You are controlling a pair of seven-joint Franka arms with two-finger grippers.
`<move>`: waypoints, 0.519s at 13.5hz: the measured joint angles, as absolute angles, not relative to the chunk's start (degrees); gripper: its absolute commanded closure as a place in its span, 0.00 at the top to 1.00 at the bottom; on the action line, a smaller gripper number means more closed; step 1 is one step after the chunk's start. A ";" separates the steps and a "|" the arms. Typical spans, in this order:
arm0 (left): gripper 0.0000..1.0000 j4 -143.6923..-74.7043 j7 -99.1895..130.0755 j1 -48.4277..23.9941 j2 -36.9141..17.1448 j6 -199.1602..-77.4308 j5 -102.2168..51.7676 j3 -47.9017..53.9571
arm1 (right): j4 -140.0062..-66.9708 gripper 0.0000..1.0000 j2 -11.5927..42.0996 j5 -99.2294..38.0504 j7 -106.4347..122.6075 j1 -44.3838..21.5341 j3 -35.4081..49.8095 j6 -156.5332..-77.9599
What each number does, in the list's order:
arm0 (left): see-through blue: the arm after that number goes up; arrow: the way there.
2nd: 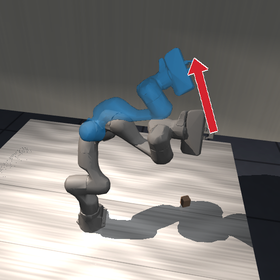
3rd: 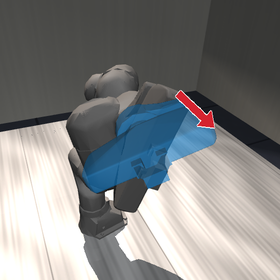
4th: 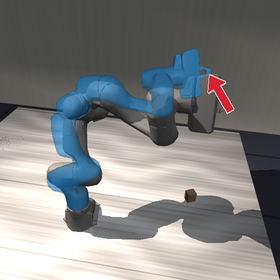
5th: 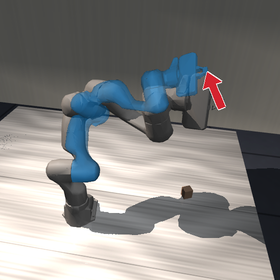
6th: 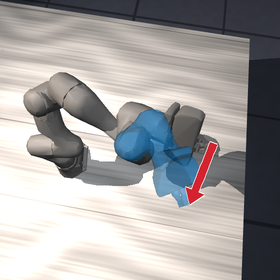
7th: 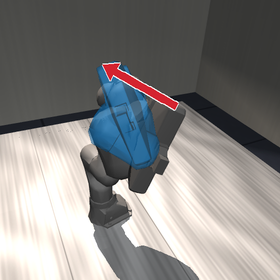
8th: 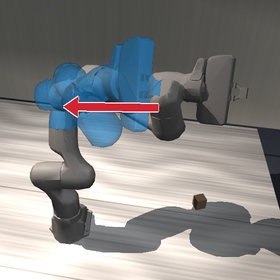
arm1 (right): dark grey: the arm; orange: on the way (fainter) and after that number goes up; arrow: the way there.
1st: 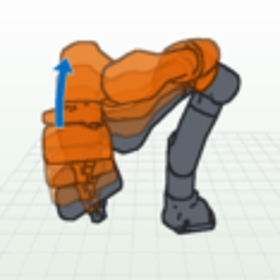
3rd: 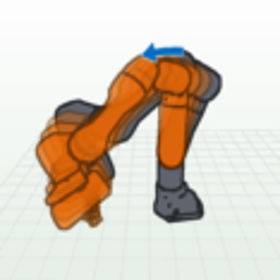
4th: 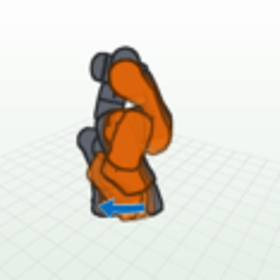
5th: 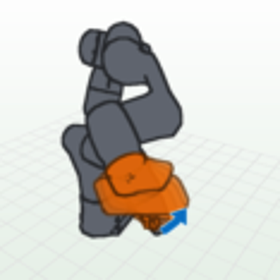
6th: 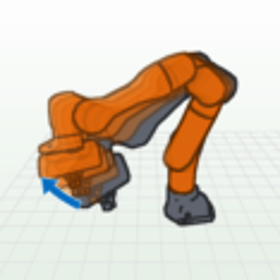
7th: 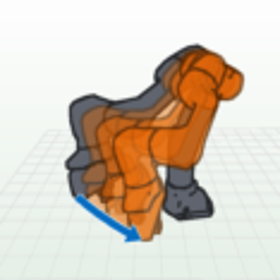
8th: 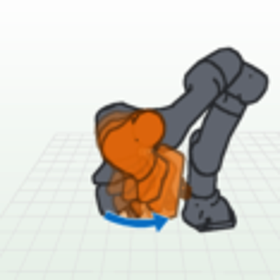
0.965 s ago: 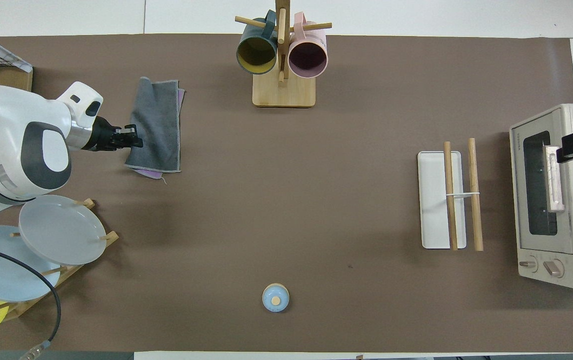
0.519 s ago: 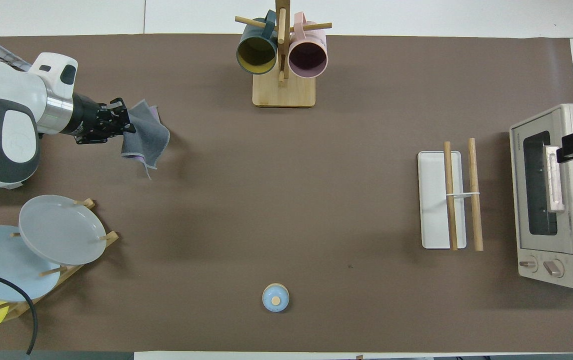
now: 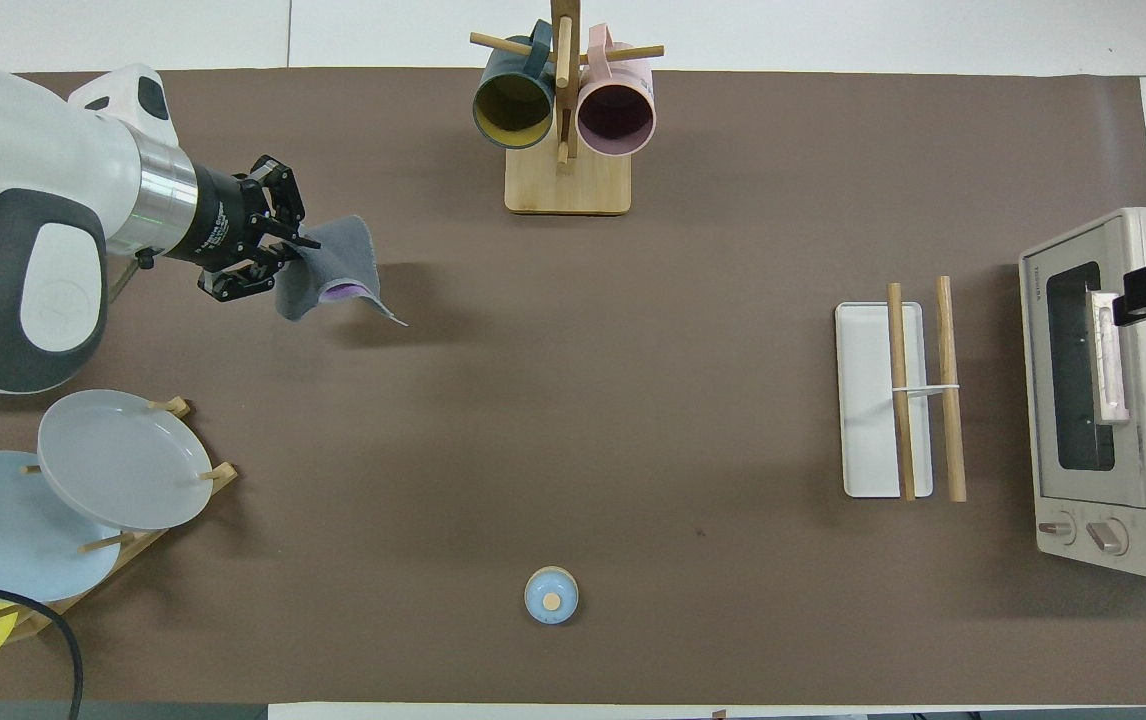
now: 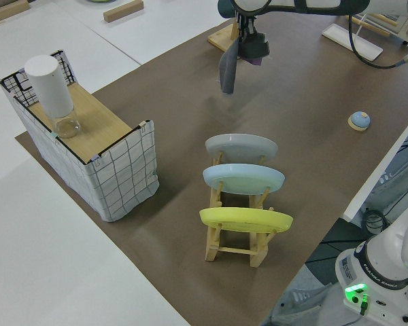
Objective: Fold towel and hang on rack
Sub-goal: 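Lift the folded towel with the left gripper toward the table center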
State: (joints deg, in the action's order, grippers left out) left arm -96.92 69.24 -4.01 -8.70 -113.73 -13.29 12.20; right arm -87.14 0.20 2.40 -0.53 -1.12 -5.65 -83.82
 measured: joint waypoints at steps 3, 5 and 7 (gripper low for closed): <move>0.00 -96.83 86.17 -5.03 -5.45 -113.64 -13.30 14.97 | -87.15 1.00 0.17 2.34 0.67 -1.53 -4.98 -83.81; 0.00 -96.52 96.99 -5.06 -4.03 -113.65 -13.35 17.41 | -87.19 1.00 0.13 -1.32 0.90 -2.15 -4.38 -83.99; 0.00 -95.90 107.62 -5.09 -3.07 -113.68 -13.36 20.17 | -87.93 1.00 0.08 -11.93 -10.24 -2.10 -4.33 -85.76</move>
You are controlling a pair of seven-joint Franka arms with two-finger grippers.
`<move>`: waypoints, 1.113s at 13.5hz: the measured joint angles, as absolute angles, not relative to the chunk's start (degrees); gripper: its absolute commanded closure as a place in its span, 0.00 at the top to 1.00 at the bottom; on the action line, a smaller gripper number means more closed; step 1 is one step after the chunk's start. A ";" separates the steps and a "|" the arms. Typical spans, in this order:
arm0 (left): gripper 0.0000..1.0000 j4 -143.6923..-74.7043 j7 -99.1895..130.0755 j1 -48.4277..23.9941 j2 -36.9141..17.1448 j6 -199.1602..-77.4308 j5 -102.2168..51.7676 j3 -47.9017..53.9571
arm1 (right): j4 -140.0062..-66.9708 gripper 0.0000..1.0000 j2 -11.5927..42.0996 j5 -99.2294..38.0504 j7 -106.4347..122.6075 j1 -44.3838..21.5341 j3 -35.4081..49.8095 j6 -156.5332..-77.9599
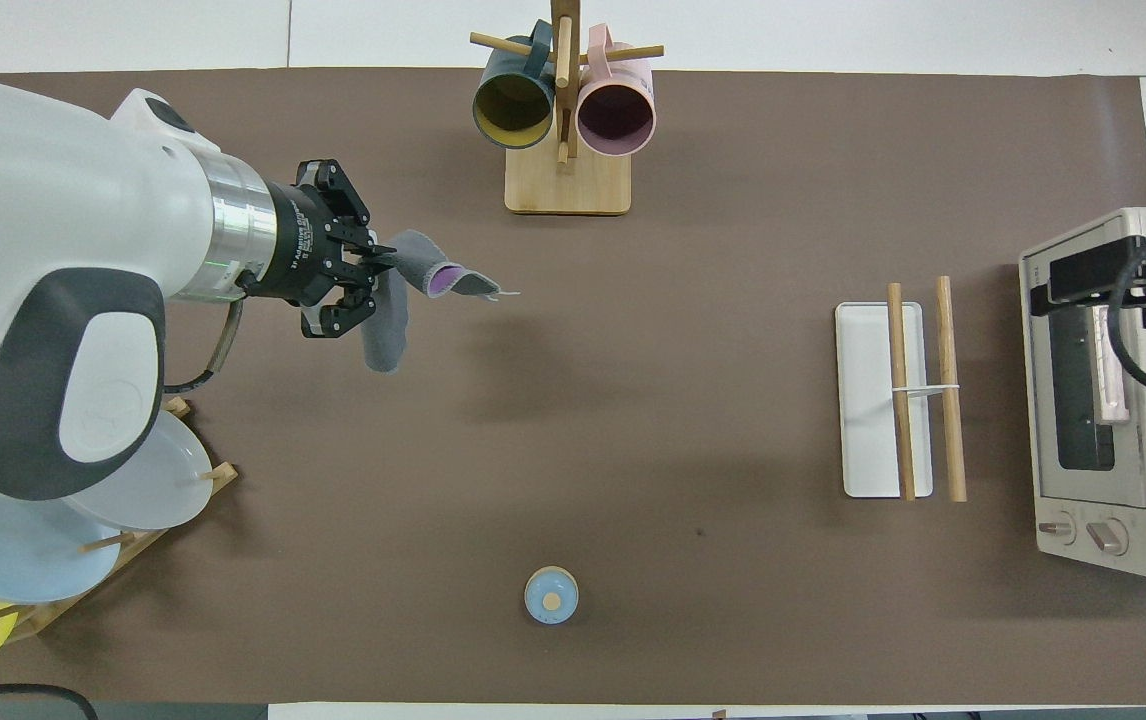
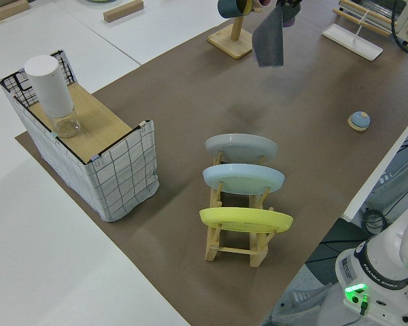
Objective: Fold towel and hang on rack
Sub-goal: 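Lift the folded towel with the left gripper toward the table center, then hold the towel with the left gripper while the right gripper grasps it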
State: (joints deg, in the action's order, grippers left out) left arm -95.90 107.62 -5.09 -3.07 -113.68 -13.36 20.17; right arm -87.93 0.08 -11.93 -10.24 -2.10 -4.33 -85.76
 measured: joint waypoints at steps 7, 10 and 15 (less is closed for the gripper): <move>0.00 -95.33 133.01 -5.56 -1.33 -116.49 -13.36 29.27 | -93.49 1.00 -1.06 -36.37 -62.40 -10.12 -2.40 -104.95; 0.00 -95.34 137.07 -7.33 -1.29 -119.13 -13.36 31.24 | -97.46 1.00 -1.31 -39.25 -77.33 -17.38 -2.02 -117.35; 0.00 -95.35 142.62 -10.26 -1.26 -121.68 -13.36 31.41 | -102.96 1.00 -2.76 -39.36 -81.47 -21.40 -2.14 -122.82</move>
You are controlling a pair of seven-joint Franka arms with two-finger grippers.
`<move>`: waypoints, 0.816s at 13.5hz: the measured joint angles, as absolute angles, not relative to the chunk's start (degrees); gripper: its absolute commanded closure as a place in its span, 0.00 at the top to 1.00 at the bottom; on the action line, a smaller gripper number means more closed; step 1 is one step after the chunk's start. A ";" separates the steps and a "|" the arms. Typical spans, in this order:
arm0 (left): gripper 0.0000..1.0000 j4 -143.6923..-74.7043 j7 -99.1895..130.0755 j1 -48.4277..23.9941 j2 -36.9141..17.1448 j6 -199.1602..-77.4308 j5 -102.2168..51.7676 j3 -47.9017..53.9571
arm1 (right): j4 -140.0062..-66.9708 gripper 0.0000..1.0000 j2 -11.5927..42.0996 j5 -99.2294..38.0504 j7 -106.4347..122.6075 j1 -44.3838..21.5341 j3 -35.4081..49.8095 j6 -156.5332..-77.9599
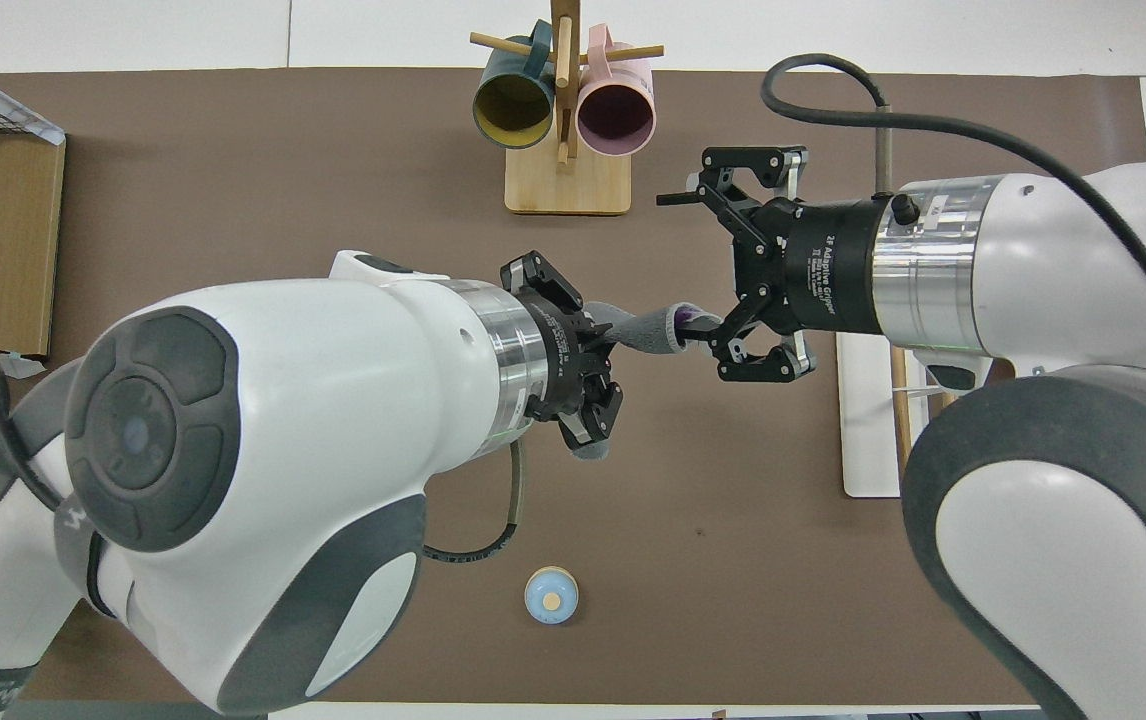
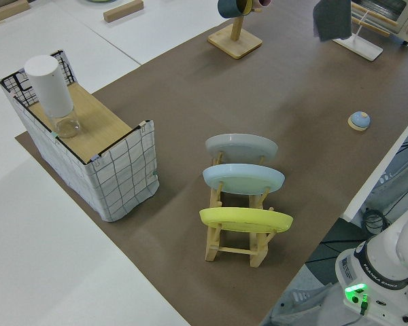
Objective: Fold towel and hang on rack
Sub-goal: 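Hold the towel with the left gripper while the right gripper grasps it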
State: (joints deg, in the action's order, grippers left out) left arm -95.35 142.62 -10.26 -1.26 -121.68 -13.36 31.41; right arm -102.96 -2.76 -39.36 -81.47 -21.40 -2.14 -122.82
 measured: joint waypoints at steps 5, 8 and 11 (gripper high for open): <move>0.00 -95.37 142.98 -10.24 -1.26 -121.93 -13.36 31.33 | -104.05 1.00 -2.92 -39.37 -78.61 -20.87 -2.76 -119.94; 0.00 -95.37 143.60 -10.23 -1.26 -122.29 -13.36 31.28 | -102.75 1.00 -3.35 -39.39 -74.73 -16.58 -3.17 -112.67; 0.00 -95.37 144.36 -10.22 -1.26 -122.73 -13.36 31.26 | -102.84 1.00 -3.63 -39.39 -74.58 -16.78 -2.53 -110.86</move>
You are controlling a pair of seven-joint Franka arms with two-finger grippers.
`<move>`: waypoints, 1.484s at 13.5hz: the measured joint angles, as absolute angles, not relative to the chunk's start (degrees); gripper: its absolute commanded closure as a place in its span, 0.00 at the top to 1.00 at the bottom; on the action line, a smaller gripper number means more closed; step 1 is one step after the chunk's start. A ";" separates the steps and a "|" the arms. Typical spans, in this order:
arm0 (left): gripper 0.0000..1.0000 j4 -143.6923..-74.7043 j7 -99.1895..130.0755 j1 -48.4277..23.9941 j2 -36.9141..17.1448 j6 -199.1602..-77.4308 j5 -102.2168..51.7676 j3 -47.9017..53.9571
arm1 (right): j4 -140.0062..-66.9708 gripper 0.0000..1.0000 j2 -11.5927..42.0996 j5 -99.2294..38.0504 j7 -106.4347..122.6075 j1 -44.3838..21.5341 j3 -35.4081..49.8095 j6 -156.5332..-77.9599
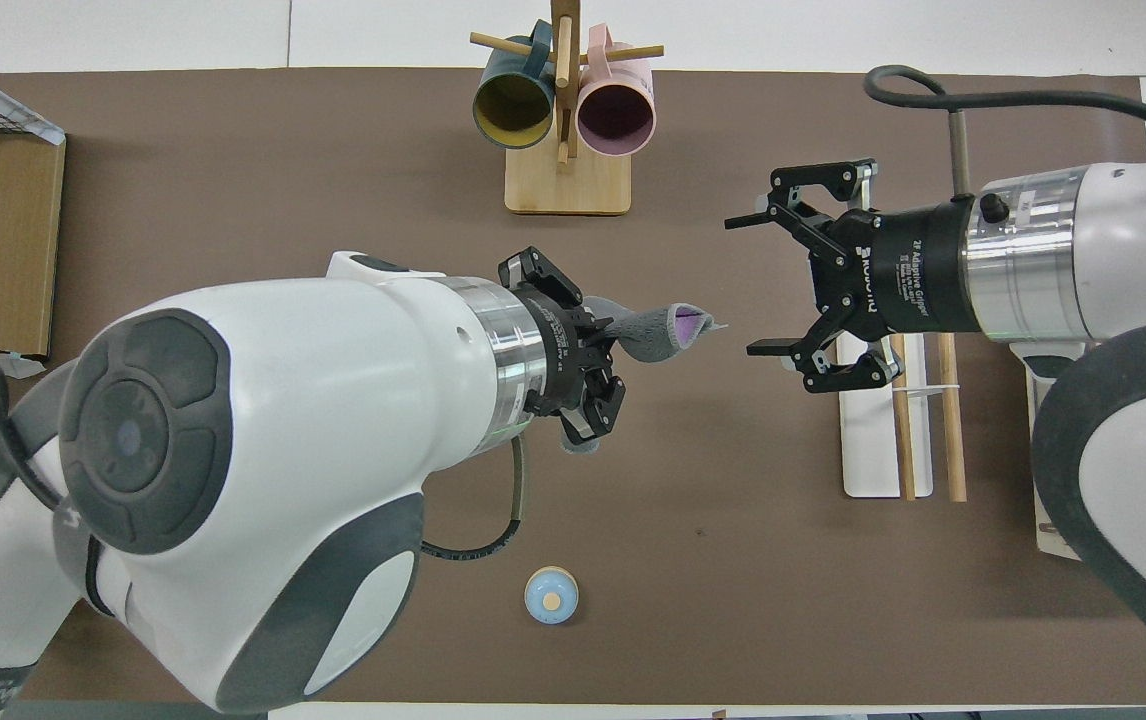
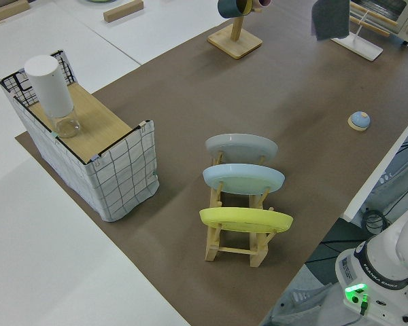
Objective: Fold towel and hang on rack
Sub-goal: 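Hold the towel with the left gripper while the right gripper grasps it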
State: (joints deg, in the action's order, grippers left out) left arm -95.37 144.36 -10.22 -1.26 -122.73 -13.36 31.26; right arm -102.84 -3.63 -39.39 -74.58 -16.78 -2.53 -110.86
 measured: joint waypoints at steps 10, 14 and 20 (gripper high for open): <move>0.00 -95.38 145.48 -10.22 -1.26 -123.46 -13.36 31.26 | -105.22 0.47 -1.75 -40.09 -74.61 -20.94 -2.06 -118.62; 0.00 -95.39 145.69 -10.22 -1.26 -123.68 -13.36 31.26 | -105.22 0.00 -1.43 -40.56 -74.63 -21.34 -2.08 -119.51; 0.00 -95.40 146.24 -10.22 -1.26 -123.75 -13.36 31.26 | -105.26 0.00 -1.43 -40.56 -70.69 -21.40 -2.06 -119.48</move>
